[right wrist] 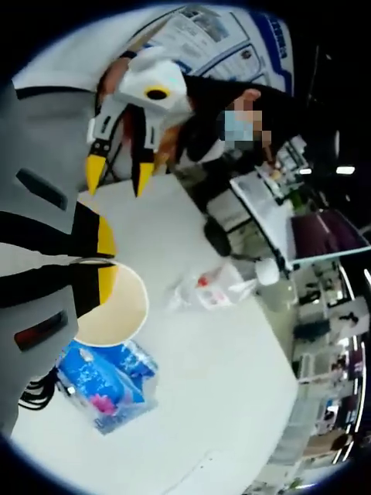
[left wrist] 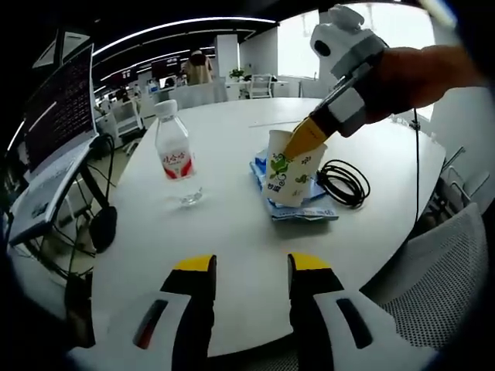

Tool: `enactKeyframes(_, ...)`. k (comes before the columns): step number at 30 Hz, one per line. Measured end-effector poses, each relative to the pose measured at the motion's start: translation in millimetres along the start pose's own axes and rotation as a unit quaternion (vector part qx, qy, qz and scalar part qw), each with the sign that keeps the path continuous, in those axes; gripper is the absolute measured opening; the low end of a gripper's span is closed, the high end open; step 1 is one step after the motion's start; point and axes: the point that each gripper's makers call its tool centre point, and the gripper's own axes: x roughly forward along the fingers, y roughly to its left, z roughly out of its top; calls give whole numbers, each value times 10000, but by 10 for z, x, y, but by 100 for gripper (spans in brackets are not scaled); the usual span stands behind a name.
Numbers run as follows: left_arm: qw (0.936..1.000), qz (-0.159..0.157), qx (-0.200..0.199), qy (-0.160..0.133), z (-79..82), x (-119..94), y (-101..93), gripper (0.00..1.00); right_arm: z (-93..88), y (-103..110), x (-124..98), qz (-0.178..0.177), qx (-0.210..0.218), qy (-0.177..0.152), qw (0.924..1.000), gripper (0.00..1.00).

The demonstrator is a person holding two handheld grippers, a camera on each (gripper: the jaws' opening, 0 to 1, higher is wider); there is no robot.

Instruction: Arrange the tabletop items into an orderly group along one side of the table until the central work area is clear of visible clutter.

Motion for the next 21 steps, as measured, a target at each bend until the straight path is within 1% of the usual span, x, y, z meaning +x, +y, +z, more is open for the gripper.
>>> enactKeyframes(2,10000,18,-20,2,-2,-2,9,35,-25,-1,70,22,-72,123,9999,0)
enactKeyframes(6,9999,69,-91,-17,-2,-16,41,35,-39,10,169,11,-558,376,9977,0)
enactKeyframes(8,9998,109,-132,-40,1,-26,60,35,12,3,222,-22,-674,355,9971,0)
enactKeyframes(11,9997,158,-159,-53,-1,-30,81,34,56,-85,283,-134,-861,461,9951,0)
enactKeyframes(13,9996,186,-190,-76,4,-39,95,34,111,-132,318,-194,-1094,486,9926,0)
enactKeyframes(16,9995,209,-237,-82,3,-40,112,34,144,-238,384,-369,-1450,637,9867,0)
enactKeyframes(18,9994,207,-255,-82,3,-38,115,34,164,-255,452,-388,-1601,718,9837,0)
enactKeyframes(21,9994,222,-256,-81,5,-38,121,34,184,-282,545,-427,-1902,850,9771,0)
